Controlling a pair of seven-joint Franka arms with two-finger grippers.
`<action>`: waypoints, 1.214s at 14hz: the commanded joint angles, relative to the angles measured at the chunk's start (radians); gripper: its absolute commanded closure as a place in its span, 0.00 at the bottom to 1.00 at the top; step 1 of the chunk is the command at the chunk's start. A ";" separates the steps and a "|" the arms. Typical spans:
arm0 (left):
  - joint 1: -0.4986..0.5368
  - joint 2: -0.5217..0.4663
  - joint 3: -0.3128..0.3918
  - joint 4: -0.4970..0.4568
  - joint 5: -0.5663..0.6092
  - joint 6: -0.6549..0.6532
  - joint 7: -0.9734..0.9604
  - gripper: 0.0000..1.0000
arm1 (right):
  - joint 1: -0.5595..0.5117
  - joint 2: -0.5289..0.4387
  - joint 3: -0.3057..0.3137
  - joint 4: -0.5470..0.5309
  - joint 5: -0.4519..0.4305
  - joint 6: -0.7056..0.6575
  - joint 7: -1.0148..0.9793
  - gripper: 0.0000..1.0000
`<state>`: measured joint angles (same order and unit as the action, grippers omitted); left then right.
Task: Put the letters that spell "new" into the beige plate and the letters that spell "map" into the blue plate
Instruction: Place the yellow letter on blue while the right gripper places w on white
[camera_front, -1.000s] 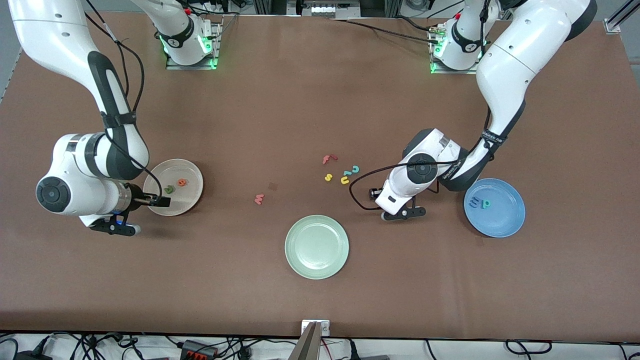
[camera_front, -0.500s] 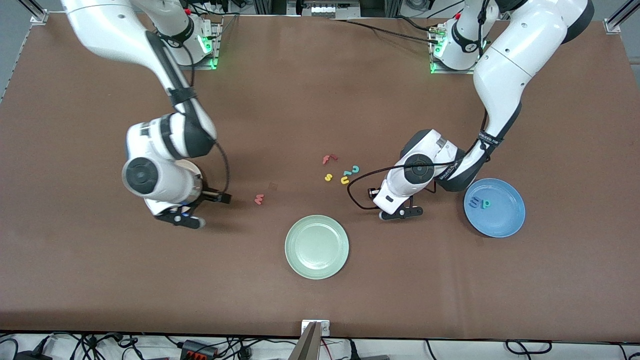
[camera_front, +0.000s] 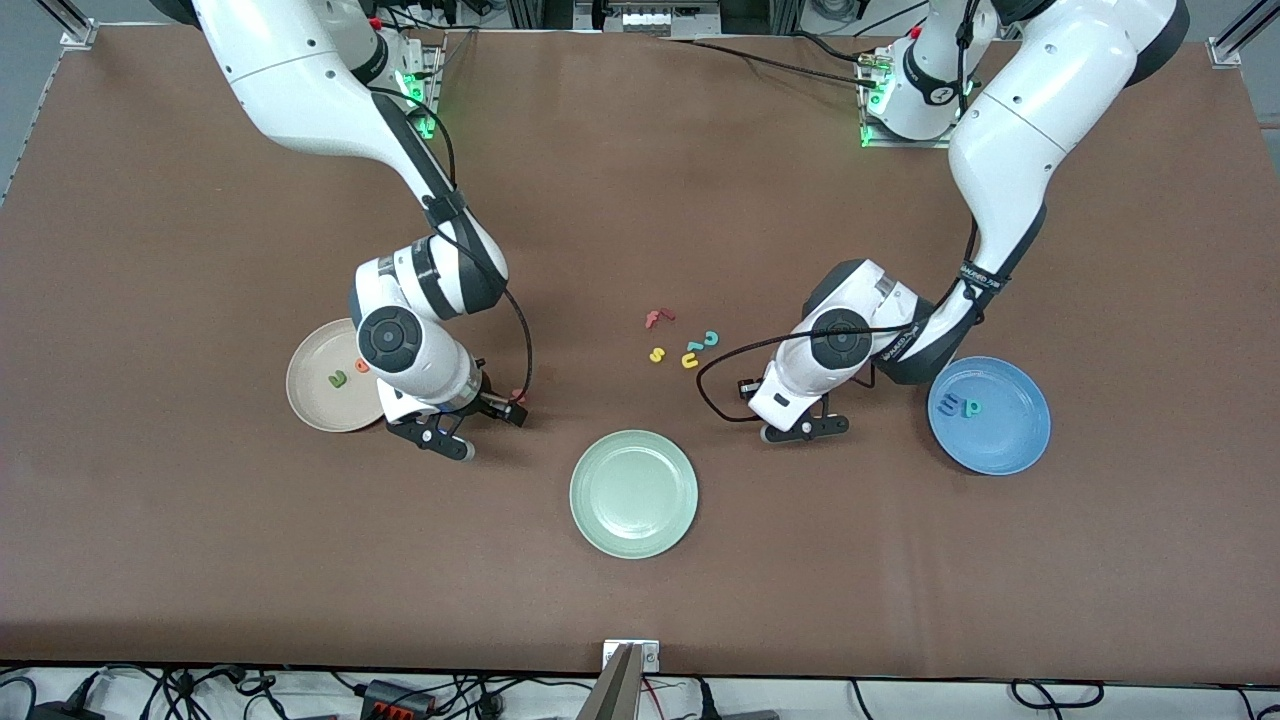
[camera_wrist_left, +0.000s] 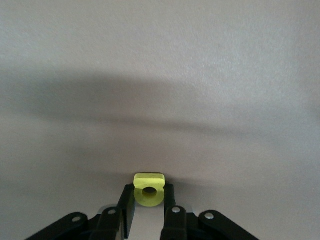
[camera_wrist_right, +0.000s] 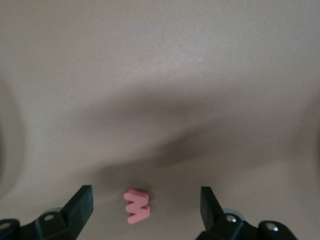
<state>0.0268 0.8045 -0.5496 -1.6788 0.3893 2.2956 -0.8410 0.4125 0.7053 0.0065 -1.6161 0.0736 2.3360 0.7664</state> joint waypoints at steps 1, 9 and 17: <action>0.011 -0.076 -0.001 0.010 0.026 -0.122 0.034 0.91 | 0.060 0.009 -0.008 0.004 0.005 0.013 0.051 0.09; 0.267 -0.189 -0.001 0.030 0.025 -0.352 0.647 0.90 | 0.077 0.030 -0.020 -0.007 -0.018 0.019 0.036 0.22; 0.502 -0.116 0.000 -0.016 0.082 -0.280 0.902 0.87 | 0.081 0.053 -0.019 -0.007 -0.055 0.011 0.007 0.42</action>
<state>0.5123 0.6598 -0.5344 -1.6862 0.4441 1.9876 0.0367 0.4903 0.7575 -0.0135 -1.6205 0.0332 2.3445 0.7797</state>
